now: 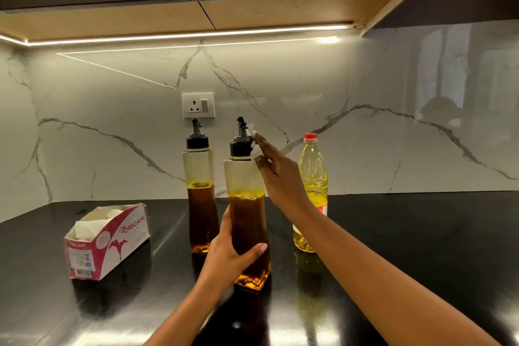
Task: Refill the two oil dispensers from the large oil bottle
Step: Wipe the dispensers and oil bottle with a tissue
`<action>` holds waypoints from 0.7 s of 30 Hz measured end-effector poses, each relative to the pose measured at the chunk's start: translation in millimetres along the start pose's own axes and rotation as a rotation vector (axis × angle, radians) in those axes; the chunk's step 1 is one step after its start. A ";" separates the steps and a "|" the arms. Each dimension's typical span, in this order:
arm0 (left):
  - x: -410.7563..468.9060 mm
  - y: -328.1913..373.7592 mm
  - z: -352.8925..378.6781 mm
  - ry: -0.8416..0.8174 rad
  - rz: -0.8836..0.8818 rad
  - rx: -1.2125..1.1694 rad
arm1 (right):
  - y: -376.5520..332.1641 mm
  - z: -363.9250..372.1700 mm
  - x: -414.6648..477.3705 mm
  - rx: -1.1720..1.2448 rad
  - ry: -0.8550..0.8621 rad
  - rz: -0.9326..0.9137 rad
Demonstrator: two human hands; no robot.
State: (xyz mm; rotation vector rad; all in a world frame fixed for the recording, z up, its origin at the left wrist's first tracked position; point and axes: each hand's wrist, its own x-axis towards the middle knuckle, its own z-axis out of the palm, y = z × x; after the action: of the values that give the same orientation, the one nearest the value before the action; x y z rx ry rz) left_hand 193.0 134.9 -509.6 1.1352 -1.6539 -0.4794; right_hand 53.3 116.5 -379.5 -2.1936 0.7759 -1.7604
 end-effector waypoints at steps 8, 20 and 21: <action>15.9 -11.3 -29.3 -0.218 -0.080 -0.279 | 0.3 0.3 31.2 0.385 -0.177 0.441; 27.8 -30.5 -42.6 -0.326 -0.257 -0.646 | 1.6 6.0 17.7 0.233 -0.123 0.191; 27.7 -30.0 -44.4 -0.338 -0.273 -0.667 | 2.0 5.3 22.5 0.318 -0.129 0.298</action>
State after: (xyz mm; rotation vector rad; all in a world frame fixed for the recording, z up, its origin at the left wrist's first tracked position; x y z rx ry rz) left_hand 245.4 106.3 -500.6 0.7959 -1.4379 -1.3456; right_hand 61.0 102.1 -363.0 -1.8541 0.6952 -1.4677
